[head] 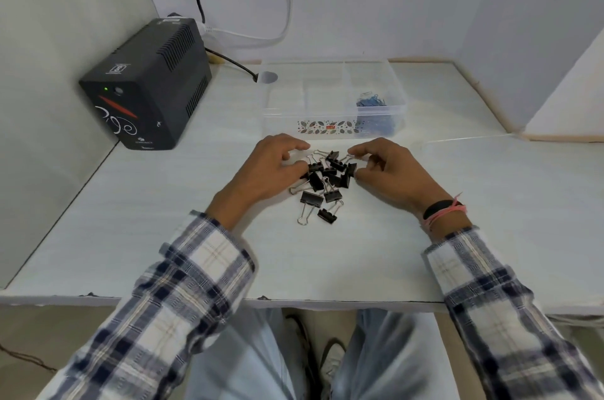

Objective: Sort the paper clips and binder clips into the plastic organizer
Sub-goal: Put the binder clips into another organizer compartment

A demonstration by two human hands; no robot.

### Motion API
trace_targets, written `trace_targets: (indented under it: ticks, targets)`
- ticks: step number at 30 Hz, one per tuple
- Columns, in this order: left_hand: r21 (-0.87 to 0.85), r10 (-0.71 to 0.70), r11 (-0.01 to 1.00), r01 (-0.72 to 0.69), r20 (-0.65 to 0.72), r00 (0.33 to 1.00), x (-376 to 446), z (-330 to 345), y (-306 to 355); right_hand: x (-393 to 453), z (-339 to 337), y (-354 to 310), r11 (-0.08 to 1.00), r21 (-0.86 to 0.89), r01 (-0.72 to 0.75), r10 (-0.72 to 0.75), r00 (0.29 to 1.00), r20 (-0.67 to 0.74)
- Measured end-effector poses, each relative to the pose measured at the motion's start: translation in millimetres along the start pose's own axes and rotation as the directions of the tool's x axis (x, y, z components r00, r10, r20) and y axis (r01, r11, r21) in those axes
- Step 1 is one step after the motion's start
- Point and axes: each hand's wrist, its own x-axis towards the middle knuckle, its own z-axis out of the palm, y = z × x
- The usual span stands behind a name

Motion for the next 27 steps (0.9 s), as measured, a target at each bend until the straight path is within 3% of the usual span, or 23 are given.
trace_targets:
  ticks: [4, 12, 18, 27]
  targets:
    - [-0.026, 0.056, 0.998, -0.055, 0.049, 0.997, 1.1, 3.9, -5.2, 2.0, 4.6, -0.8, 0.990, -0.085, 0.112, -0.115, 0.993, -0.034]
    - [-0.034, 0.104, 0.994, -0.103, 0.015, 0.994, -1.5, 10.0, -6.1, 2.4, 6.9, -4.1, 0.988, -0.083, 0.133, -0.140, 0.986, -0.089]
    - [0.039, 0.111, 0.993, -0.114, 0.058, 0.992, -0.4, 15.8, -2.8, 3.8, 11.9, -4.7, 0.963, -0.159, 0.219, -0.219, 0.976, 0.015]
    - [-0.036, 0.060, 0.998, -0.060, -0.003, 0.998, 2.0, 17.0, 2.4, 5.4, 15.4, -5.5, 0.975, -0.168, 0.148, -0.158, 0.986, -0.051]
